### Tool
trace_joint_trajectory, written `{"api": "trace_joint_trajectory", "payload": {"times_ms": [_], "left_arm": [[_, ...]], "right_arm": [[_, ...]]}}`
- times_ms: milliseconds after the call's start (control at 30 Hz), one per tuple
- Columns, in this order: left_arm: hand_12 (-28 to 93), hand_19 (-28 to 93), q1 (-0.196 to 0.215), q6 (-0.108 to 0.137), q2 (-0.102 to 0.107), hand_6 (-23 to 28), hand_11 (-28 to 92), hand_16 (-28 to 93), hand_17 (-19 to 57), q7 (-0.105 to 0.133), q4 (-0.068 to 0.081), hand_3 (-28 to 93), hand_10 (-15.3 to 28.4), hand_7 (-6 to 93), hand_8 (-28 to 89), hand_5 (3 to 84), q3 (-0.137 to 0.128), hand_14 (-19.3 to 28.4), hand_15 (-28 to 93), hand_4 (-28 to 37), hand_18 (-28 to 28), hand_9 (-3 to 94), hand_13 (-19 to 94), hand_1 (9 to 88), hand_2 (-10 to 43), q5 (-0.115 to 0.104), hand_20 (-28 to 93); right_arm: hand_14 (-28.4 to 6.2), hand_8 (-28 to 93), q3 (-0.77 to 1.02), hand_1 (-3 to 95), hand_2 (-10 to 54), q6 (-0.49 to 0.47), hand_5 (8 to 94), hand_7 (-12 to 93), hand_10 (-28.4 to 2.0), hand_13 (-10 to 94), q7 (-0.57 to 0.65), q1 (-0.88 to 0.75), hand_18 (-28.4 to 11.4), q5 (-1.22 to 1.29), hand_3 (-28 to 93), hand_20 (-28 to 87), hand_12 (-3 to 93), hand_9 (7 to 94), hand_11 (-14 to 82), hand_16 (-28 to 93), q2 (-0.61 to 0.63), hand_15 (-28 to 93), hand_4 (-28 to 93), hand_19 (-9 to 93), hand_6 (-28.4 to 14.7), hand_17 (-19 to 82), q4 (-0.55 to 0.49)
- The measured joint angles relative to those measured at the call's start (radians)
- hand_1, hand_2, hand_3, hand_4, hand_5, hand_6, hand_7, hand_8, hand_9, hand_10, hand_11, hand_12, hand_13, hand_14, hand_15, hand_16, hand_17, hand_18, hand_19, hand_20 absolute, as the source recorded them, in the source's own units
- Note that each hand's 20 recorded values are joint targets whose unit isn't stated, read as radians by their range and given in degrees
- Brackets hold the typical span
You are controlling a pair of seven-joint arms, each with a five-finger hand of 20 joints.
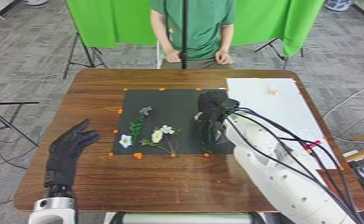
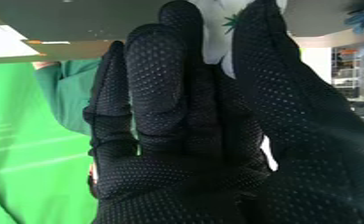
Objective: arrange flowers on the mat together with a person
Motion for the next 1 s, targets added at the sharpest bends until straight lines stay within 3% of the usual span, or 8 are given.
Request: {"api": "trace_joint_trajectory", "payload": {"times_ms": [333,733,1000], "left_arm": [[13,15,0.004,0.000,0.000,3.5,18,-3,15.4,0.001,-0.001,71,14.5,10.4,-6,48.1,0.000,17.6,21,-24.0,13.3,51.6,46,22.8,-2.5,0.000,21],[13,15,0.005,0.000,-0.001,3.4,18,-3,15.4,0.000,-0.001,71,14.5,10.4,-6,47.9,-0.001,17.5,21,-23.8,13.3,51.6,46,22.7,-2.5,0.000,21],[13,15,0.005,0.000,-0.001,3.4,18,-3,15.4,0.000,-0.001,71,14.5,10.5,-6,47.9,-0.001,17.6,21,-23.7,13.3,51.5,46,22.8,-2.5,0.000,21]], "right_arm": [[-9.3,1,0.010,55.1,-9.5,-0.039,69.7,20,-12.9,69,-0.008,0.000,-19.8,-0.002,61,47,23.3,68.3,17.6,31,0.003,58,-25,60,4.1,25,-0.002],[-10.0,-8,0.036,48.6,-9.5,-0.063,65.2,17,-13.3,67,-0.020,-0.005,-20.1,0.003,71,47,22.9,65.0,16.1,31,0.018,57,-27,59,4.8,23,-0.036],[-10.5,-12,0.051,47.0,-9.5,-0.095,63.2,17,-13.7,66,-0.026,-0.007,-20.3,0.018,72,47,22.8,63.3,15.2,31,0.026,56,-27,58,4.9,23,-0.055]]}}
